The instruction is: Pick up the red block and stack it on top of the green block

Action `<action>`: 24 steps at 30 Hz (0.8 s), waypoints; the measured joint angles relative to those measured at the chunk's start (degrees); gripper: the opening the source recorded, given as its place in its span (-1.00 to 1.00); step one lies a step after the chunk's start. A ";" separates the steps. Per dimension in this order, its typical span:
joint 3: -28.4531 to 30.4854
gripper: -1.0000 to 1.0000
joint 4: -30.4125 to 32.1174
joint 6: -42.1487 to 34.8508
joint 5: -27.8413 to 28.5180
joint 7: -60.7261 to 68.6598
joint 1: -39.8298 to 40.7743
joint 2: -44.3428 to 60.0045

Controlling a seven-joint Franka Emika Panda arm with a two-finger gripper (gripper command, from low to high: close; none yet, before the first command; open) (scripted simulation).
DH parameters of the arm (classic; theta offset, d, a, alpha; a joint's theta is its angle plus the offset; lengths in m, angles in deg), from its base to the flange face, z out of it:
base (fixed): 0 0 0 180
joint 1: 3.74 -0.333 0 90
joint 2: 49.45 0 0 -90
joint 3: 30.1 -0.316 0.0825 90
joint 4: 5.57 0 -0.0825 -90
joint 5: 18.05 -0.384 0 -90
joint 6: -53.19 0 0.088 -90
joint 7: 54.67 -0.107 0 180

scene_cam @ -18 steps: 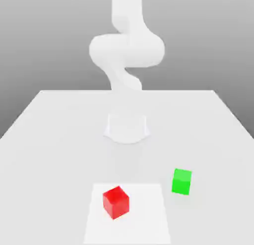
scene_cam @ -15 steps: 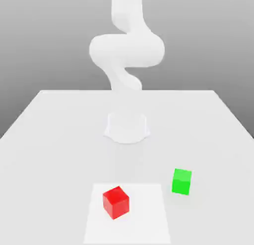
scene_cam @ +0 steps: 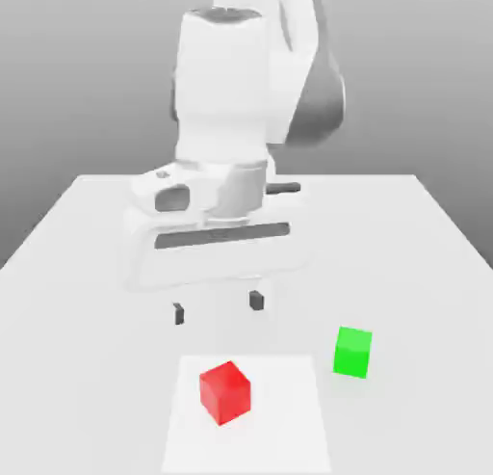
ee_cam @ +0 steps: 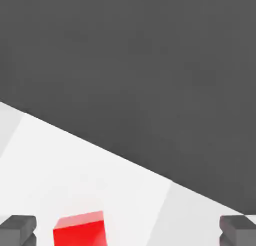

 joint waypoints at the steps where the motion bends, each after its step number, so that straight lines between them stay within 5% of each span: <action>1: -0.09 0.00 1.05 1.17 -1.19 2.49 0.08 2.06; 8: -2.95 0.00 1.09 12.55 -6.46 8.95 2.06 16.55; 9: -3.32 -1.00 0.90 13.74 -6.71 9.16 2.37 17.96; 16: -3.41 -1.00 0.90 13.68 -6.59 9.05 2.47 17.98; 24: -3.67 -1.00 3.77 2.75 -3.07 2.46 -0.88 4.14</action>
